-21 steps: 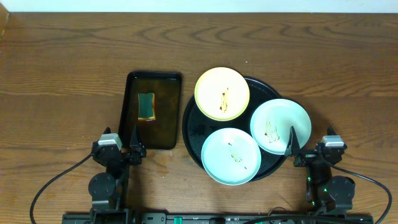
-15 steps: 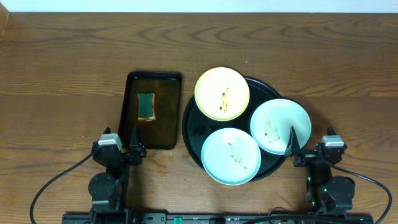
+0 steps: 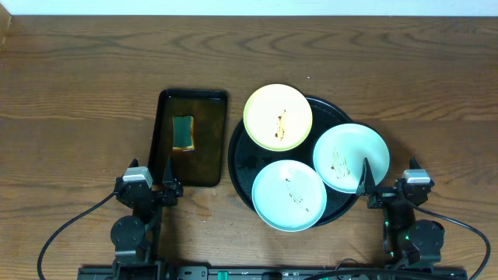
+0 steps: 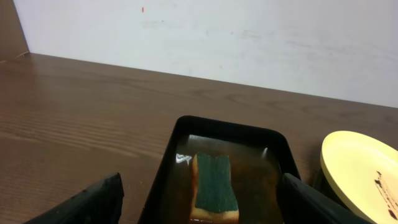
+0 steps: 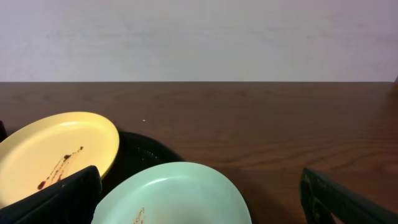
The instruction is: Clean dirty plates on tray and stack at the side
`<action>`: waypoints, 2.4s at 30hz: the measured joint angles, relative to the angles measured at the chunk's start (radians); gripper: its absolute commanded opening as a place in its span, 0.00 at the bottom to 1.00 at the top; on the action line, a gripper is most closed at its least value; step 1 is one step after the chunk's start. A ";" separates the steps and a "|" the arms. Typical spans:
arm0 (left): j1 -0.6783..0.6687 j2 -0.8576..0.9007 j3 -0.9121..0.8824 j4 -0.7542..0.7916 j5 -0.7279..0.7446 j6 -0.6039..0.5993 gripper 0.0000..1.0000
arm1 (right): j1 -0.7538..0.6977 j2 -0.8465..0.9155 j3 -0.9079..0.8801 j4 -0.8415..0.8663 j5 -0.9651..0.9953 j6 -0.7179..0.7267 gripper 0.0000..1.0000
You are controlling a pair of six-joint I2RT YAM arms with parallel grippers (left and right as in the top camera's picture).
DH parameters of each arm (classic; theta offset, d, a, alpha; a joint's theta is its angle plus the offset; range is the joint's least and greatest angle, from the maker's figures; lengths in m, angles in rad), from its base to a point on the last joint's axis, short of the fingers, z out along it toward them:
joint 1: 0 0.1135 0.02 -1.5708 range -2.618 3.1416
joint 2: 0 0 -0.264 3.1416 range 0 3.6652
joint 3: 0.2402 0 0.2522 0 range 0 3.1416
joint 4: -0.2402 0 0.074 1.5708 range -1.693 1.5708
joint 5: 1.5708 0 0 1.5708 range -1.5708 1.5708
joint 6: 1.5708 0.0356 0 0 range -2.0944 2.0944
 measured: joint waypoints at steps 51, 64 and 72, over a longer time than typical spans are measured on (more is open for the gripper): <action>0.000 0.000 0.000 0.000 0.000 0.000 0.79 | 0.000 0.000 0.000 0.000 0.000 0.000 0.99; 0.000 0.000 0.000 0.000 0.000 0.000 0.79 | 0.000 0.000 0.000 0.000 0.000 0.000 0.99; 0.000 0.000 0.000 0.000 0.000 0.000 0.79 | 0.000 0.000 0.000 0.013 0.000 0.045 0.99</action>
